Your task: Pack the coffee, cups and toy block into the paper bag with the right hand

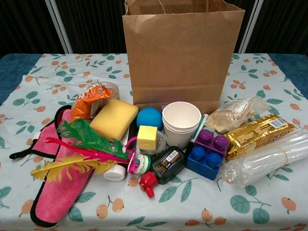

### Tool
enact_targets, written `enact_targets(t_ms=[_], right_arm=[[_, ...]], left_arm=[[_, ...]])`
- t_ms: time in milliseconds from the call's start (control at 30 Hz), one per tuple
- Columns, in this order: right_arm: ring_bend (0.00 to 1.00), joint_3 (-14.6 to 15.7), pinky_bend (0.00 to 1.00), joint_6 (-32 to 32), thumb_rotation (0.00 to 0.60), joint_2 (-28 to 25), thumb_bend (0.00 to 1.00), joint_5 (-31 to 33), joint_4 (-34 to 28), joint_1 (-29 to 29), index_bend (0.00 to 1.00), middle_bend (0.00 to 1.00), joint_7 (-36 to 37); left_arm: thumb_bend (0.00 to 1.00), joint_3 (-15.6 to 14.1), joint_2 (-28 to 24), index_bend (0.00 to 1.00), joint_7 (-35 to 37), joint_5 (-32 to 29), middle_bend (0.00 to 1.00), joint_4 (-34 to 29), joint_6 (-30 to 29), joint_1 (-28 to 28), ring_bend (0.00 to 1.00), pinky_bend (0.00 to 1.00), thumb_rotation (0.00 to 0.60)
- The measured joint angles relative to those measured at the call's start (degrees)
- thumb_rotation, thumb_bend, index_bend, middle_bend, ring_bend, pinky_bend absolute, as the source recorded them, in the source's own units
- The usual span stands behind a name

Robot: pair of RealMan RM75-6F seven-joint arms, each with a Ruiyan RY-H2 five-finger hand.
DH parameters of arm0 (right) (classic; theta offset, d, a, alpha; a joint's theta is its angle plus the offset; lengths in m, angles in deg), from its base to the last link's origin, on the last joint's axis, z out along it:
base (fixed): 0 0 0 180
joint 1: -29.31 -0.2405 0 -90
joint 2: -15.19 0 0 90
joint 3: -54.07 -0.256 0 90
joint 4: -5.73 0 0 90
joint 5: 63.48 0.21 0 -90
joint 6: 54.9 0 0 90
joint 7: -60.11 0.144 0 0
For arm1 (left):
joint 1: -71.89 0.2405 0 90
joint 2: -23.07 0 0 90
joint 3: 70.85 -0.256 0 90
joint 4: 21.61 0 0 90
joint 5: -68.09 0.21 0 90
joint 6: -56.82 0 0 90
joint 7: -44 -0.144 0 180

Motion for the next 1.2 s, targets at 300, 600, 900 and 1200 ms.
enact_targets(t_ms=[300,600,900,1200], right_arm=[[0.0,0.29,0.0,0.45,0.6,-0.76,0.01,-0.63,-1.05,0.08,0.12,0.11,0.03],[0.0,0.89,0.0,0.34,0.6,-0.47,0.01,-3.66,0.41,-1.05,0.12,0.18,-1.83],[0.06,1.76,0.0,-1.12,0.6,1.13,0.03,-8.83,2.51,-4.17,0.21,0.24,-7.38],[0.12,-1.5,0.0,-5.06,0.6,4.32,0.05,-10.12,2.62,-10.51,0.26,0.29,-11.23]], left_arm=[[0.15,-0.31,-0.45,0.18,-0.44,0.62,0.19,-0.72,0.12,-0.11,0.13,0.24,0.6],[0.15,-0.41,0.16,0.18,0.34,0.97,0.19,0.04,0.46,-0.43,0.13,0.24,0.6],[0.15,-0.3,0.85,0.18,1.56,1.78,0.19,1.59,-0.93,-0.3,0.13,0.24,0.6],[0.15,-0.27,1.02,0.18,1.95,2.63,0.19,1.77,-1.76,-0.39,0.13,0.24,0.6]])
